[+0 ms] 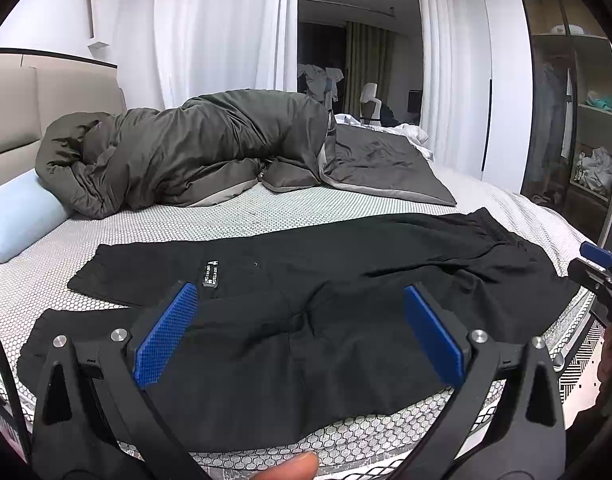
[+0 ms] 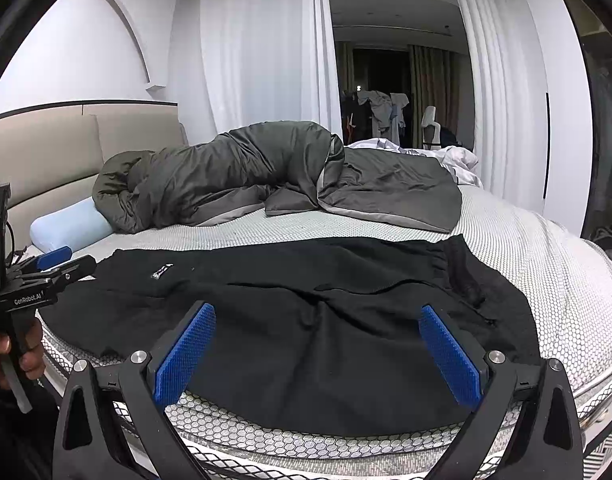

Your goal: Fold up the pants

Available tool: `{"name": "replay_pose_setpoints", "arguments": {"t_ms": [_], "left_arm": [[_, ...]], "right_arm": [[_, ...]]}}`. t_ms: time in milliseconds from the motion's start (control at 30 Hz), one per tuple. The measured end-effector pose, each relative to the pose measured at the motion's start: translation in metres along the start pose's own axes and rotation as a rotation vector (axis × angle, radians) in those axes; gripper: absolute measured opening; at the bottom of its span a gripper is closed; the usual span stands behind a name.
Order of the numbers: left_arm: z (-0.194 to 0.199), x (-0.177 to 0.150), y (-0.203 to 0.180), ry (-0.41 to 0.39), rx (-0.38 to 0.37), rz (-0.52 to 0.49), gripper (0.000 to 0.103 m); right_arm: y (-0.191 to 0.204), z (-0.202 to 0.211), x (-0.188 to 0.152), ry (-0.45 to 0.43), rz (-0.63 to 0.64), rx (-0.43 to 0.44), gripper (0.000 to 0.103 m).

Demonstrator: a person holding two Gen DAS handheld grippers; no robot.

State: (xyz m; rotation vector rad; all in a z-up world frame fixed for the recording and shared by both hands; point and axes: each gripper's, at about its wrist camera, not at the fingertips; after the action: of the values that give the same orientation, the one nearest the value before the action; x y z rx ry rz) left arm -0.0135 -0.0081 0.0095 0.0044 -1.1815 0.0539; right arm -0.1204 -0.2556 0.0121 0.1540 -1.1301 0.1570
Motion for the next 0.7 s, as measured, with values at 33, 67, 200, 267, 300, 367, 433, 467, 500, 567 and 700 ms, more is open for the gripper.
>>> {"name": "replay_pose_setpoints", "arguments": {"t_ms": [33, 67, 200, 267, 300, 367, 433, 467, 500, 567, 700], "left_arm": [[-0.0006, -0.0004, -0.0005, 0.001, 0.000, 0.001, 0.102], [0.0003, -0.0013, 0.0007, -0.002, -0.001, 0.001, 0.102], [-0.0005, -0.0022, -0.0003, -0.001, 0.002, -0.004, 0.102], [-0.0006, -0.0029, 0.0008, -0.004, 0.001, -0.004, 0.102], [-0.0007, -0.0035, 0.0012, -0.005, 0.002, -0.004, 0.102], [-0.0004, -0.0039, 0.0020, -0.003, 0.001, -0.003, 0.102], [-0.0005, -0.0046, 0.0024, -0.002, 0.002, -0.001, 0.102], [-0.0005, -0.0047, 0.0034, 0.001, 0.003, 0.000, 0.102], [-0.0004, -0.0046, 0.0042, 0.000, 0.003, 0.001, 0.102], [-0.0008, -0.0039, 0.0036, 0.002, 0.004, 0.000, 0.102], [-0.0011, -0.0028, 0.0049, 0.007, 0.006, 0.001, 0.102]], "right_arm": [[-0.0006, 0.0001, -0.0001, -0.001, -0.002, -0.001, 0.103], [-0.0001, -0.0003, 0.0003, 0.001, -0.002, -0.003, 0.103], [0.0015, 0.0004, -0.0001, 0.005, -0.003, -0.009, 0.103], [0.0002, 0.0001, 0.0007, 0.003, -0.008, -0.006, 0.103], [0.0001, 0.0001, 0.0007, 0.004, -0.009, -0.007, 0.103], [0.0005, 0.0004, 0.0003, 0.005, -0.009, -0.005, 0.103], [0.0001, 0.0004, 0.0001, 0.005, -0.008, -0.006, 0.103], [0.0000, 0.0002, -0.0001, 0.008, -0.007, -0.005, 0.103], [-0.0005, 0.0006, -0.0004, 0.007, -0.007, -0.005, 0.103], [-0.0002, 0.0005, -0.0001, 0.010, -0.006, -0.005, 0.103], [0.0000, 0.0005, -0.0001, 0.010, -0.006, -0.006, 0.103]]}}
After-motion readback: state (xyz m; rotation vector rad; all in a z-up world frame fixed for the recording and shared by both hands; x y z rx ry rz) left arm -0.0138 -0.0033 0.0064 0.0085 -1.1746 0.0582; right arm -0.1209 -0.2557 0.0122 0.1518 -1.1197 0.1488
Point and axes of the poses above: each gripper's, at about its wrist camera, not at the fingertips, and z roughly against the way its jaws point, y to its left, x to its top, and after that the axes turned 3 degrees about x, right-handed
